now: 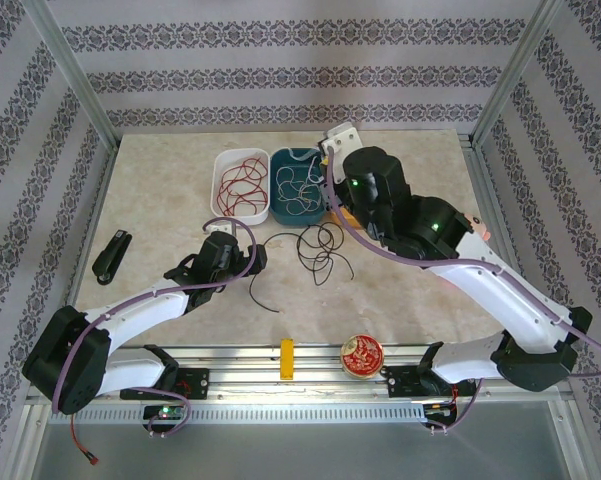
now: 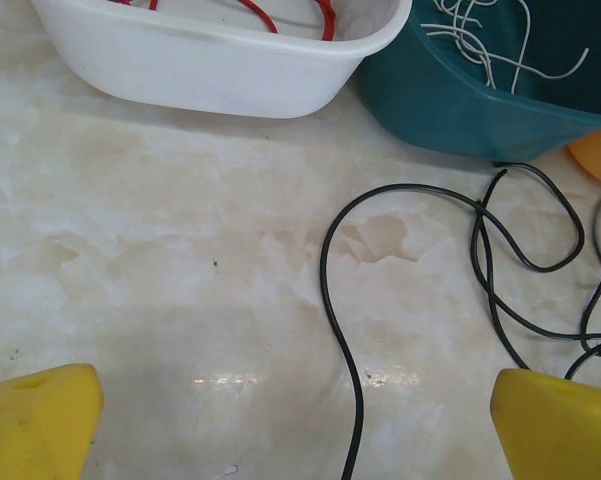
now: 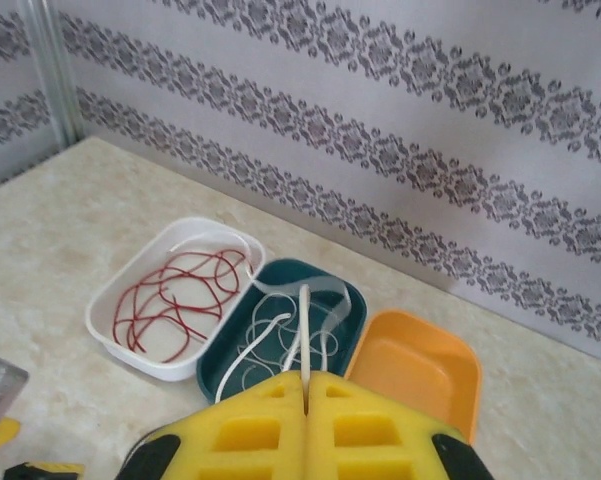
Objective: Untangle the cables
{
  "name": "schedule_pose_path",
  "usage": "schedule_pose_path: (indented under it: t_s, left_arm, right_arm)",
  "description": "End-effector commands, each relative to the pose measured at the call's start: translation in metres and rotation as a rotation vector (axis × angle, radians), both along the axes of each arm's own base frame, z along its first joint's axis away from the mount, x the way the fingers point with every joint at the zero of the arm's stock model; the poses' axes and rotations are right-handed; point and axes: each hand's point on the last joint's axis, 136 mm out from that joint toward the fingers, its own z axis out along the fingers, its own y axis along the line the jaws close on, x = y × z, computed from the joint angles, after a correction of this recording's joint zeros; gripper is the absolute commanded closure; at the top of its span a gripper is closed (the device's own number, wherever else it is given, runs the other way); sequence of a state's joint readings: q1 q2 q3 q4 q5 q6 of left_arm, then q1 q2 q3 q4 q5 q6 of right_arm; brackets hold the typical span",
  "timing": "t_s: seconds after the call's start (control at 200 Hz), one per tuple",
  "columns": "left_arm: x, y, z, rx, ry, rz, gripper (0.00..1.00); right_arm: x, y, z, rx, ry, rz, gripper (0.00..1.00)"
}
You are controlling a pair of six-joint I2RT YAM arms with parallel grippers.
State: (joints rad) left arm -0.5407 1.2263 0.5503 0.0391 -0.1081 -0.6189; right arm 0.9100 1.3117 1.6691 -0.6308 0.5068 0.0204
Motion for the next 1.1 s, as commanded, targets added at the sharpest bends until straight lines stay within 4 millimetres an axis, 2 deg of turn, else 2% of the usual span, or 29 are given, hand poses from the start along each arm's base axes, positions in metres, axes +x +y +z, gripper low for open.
schedule_pose_path:
  t_s: [0.0, 0.13, 0.225, 0.43, 0.779, 0.889, 1.094]
  left_arm:
    - [0.012, -0.002, 0.016, -0.035, -0.044, 0.021, 0.01]
    - [0.011, -0.001, 0.017, -0.035, -0.046, 0.025, 0.01]
    - [0.010, 0.001, 0.018, -0.032, -0.049, 0.029, 0.01]
    - [0.006, 0.011, 0.020, -0.008, -0.058, 0.056, 0.01]
    - [-0.002, 0.029, 0.028, 0.026, -0.093, 0.106, 0.01]
    - [-0.004, 0.033, 0.030, 0.046, -0.094, 0.113, 0.01]
    - [-0.008, 0.037, 0.035, 0.060, -0.102, 0.115, 0.01]
  right_arm:
    - [-0.015, -0.003, 0.034, 0.072, -0.072, 0.050, 1.00]
    - [-0.018, -0.004, 0.038, 0.104, -0.082, 0.061, 1.00]
    - [-0.017, -0.001, 0.034, 0.107, -0.077, 0.065, 1.00]
    - [-0.002, 0.009, 0.017, 0.047, -0.055, 0.030, 1.00]
    - [0.051, 0.045, -0.032, -0.113, 0.012, -0.036, 1.00]
    - [0.071, 0.058, -0.055, -0.149, 0.058, -0.051, 1.00]
    - [0.110, 0.067, -0.090, -0.195, 0.128, -0.109, 1.00]
